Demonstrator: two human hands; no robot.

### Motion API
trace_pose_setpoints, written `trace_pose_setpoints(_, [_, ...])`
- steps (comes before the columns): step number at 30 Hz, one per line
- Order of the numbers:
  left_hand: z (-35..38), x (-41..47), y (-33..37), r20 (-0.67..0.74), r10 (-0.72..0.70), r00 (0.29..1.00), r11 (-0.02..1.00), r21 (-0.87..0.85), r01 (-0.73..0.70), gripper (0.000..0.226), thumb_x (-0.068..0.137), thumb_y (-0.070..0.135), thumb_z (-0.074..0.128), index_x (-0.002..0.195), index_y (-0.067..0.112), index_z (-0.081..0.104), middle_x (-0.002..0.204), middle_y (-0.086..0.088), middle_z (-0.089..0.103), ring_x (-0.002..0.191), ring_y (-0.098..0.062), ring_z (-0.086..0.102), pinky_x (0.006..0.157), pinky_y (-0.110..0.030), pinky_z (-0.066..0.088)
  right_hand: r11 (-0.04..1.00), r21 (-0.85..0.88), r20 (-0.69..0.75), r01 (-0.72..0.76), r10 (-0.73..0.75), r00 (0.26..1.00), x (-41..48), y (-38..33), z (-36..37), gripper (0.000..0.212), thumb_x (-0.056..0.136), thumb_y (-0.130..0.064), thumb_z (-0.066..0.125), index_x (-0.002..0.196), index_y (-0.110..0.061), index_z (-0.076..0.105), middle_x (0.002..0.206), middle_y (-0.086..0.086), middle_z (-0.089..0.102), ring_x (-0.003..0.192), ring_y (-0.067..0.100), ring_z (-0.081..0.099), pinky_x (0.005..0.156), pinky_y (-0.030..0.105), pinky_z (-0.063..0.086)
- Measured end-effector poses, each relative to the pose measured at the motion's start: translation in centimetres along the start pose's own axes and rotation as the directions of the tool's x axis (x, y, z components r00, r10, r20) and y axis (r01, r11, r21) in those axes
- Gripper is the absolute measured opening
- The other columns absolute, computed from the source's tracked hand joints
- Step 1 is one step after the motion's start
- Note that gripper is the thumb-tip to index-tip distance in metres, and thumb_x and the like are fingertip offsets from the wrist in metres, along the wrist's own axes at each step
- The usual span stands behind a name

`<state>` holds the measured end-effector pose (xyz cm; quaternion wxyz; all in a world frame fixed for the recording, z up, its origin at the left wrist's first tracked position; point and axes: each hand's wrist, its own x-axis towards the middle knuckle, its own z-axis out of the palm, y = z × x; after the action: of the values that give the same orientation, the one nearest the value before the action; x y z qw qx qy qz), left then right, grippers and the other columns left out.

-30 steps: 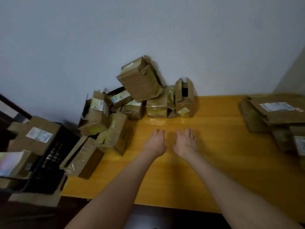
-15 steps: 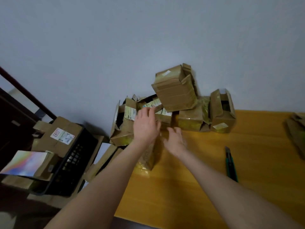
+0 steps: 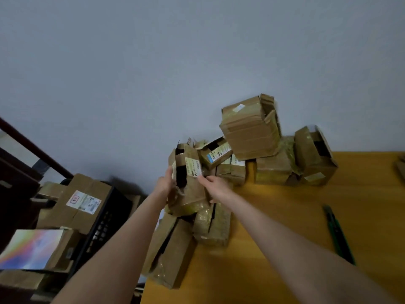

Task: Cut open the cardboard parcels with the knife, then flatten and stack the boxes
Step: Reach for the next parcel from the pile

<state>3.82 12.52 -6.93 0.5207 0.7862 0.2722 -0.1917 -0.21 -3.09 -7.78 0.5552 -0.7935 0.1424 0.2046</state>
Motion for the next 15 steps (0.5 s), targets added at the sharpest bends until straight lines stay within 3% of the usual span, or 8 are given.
trace_pose_setpoints(2, [-0.8, 0.0, 0.0, 0.020, 0.051, 0.999, 0.998, 0.047, -0.051, 0.060, 0.099, 0.057, 0.031, 0.111, 0.004, 0.056, 0.102, -0.012, 0.056, 0.100, -0.032, 0.055, 0.101, -0.044, 0.044, 0.998, 0.063, 0.016, -0.003, 0.002, 1.000, 0.0, -0.6, 1.0, 0.051, 0.096, -0.045, 0.052, 0.139, -0.018, 0.048, 0.133, 0.001, 0.056, 0.099, 0.013, 0.052, 0.078, 0.026, 0.047])
trace_pose_setpoints(5, [-2.5, 0.2, 0.5, -0.011, 0.152, 0.988, 0.982, 0.120, -0.149, 0.059, 0.097, 0.062, 0.030, 0.081, 0.009, 0.054, 0.088, -0.009, 0.056, 0.084, -0.028, 0.055, 0.097, -0.044, 0.045, 0.995, 0.095, -0.060, 0.021, -0.015, 0.998, 0.2, -1.7, 2.3, 0.050, 0.090, -0.034, 0.065, 0.135, -0.018, 0.052, 0.129, -0.001, 0.058, 0.101, 0.013, 0.054, 0.085, 0.028, 0.046])
trace_pose_setpoints(8, [-4.2, 0.4, 1.4, -0.052, 0.258, 0.965, 0.962, 0.110, -0.252, 0.058, 0.096, 0.062, 0.033, 0.096, 0.010, 0.059, 0.101, -0.009, 0.062, 0.094, -0.026, 0.060, 0.093, -0.042, 0.049, 0.983, 0.181, -0.110, 0.038, -0.018, 0.994, 0.3, -2.8, 2.7, 0.050, 0.085, -0.029, 0.071, 0.130, -0.017, 0.053, 0.125, 0.001, 0.061, 0.107, 0.016, 0.058, 0.093, 0.035, 0.048])
trace_pose_setpoints(12, [-4.5, -1.3, 3.7, -0.069, 0.469, 0.881, 0.883, 0.078, -0.463, 0.053, 0.085, 0.059, 0.053, 0.119, 0.018, 0.058, 0.112, -0.004, 0.065, 0.095, -0.021, 0.064, 0.090, -0.044, 0.053, 0.932, 0.338, -0.227, 0.129, -0.053, 0.972, -0.8, -3.9, 1.6, 0.042, 0.087, -0.018, 0.069, 0.125, -0.014, 0.053, 0.121, 0.002, 0.061, 0.107, 0.017, 0.059, 0.086, 0.032, 0.048])
trace_pose_setpoints(15, [-2.6, -3.1, 5.7, 0.003, 0.618, 0.786, 0.785, 0.065, -0.617, 0.047, 0.084, 0.037, 0.060, 0.127, 0.021, 0.053, 0.120, 0.001, 0.061, 0.099, -0.017, 0.061, 0.089, -0.038, 0.051, 0.822, 0.533, -0.315, 0.200, -0.026, 0.949, -2.1, -3.7, -0.8, 0.043, 0.092, -0.015, 0.059, 0.134, -0.017, 0.049, 0.126, 0.001, 0.060, 0.114, 0.019, 0.057, 0.094, 0.036, 0.049])
